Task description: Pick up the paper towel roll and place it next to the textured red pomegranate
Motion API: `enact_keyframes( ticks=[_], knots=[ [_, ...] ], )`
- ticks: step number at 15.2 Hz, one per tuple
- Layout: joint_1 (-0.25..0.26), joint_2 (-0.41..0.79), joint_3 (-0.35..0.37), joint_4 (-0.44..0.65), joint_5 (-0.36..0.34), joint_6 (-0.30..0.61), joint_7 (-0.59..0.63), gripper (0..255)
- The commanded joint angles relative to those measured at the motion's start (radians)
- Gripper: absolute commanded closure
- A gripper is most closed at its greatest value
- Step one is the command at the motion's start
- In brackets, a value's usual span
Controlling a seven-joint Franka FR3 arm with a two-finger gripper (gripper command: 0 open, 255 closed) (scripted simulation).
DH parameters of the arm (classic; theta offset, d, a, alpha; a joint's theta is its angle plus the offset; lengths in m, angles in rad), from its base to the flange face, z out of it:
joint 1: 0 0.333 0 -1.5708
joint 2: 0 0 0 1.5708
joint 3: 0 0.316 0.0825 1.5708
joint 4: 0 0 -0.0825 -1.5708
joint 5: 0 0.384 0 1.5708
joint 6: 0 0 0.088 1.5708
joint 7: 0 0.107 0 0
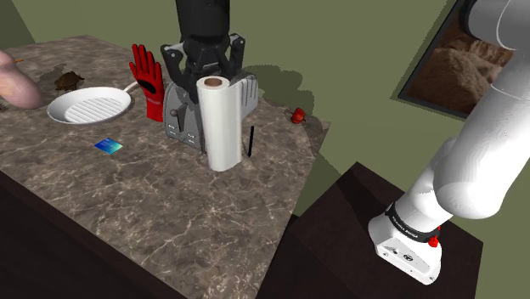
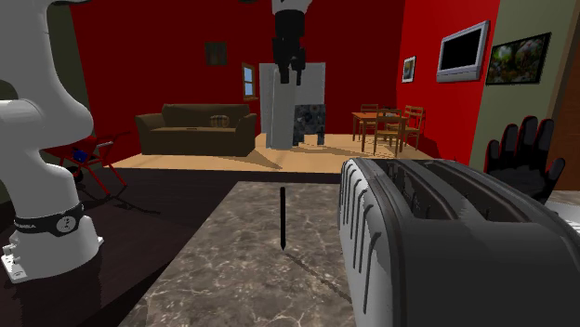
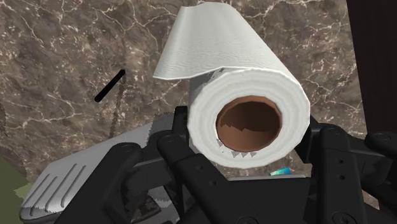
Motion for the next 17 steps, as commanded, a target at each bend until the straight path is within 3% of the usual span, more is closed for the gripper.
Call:
enact_keyframes(
  ticks=[1,17],
  knots=[
    [0.004,0.005,0.002,0.032,-0.003,-0.028,0.001,255],
    [0.085,0.129,0.016,0.406,-0.087,-0.302,0.018,255]
  ],
)
